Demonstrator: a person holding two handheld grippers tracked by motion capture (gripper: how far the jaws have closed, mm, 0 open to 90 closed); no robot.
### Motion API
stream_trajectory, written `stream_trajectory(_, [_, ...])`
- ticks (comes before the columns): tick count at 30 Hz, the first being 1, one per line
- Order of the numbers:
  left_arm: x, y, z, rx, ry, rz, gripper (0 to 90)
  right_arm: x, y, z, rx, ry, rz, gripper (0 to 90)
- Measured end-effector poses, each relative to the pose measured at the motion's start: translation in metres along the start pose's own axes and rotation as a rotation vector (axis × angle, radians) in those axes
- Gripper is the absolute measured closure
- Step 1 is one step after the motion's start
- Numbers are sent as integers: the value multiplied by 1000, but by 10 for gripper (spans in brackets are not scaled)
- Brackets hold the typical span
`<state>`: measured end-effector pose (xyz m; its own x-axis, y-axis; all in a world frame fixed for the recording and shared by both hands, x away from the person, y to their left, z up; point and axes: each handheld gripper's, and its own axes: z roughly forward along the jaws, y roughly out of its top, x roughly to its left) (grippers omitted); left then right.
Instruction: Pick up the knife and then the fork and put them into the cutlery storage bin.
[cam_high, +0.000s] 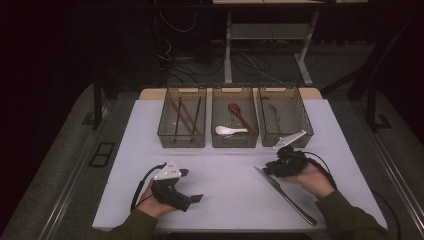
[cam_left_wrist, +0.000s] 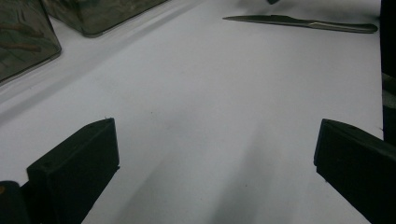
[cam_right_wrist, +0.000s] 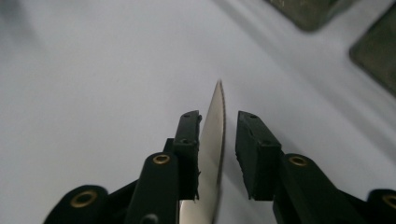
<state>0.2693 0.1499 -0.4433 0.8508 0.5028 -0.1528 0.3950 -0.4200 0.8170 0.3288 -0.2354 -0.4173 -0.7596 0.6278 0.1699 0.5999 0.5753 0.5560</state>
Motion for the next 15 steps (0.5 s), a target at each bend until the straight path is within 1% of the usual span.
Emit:
stream_trajectory(3, [-1,0,0,1,-1,2,0,3,-12,-12,40,-3,31,653])
stream_trajectory(6, [-1,1,1,2,-2,4,0,8,-22,-22,76,-13,49,635])
stream_trajectory(8, [-1,1,1,0,-1,1,0,12,-28,-25,105,-18,47,632])
stream_trajectory(10, [-1,1,2,1,-1,0,0,16,-34,-27,149,-16,47,634])
stream_trajectory(15, [-1,1,2,1,-1,-1,0,23,-44,-24,238,-38,26,648])
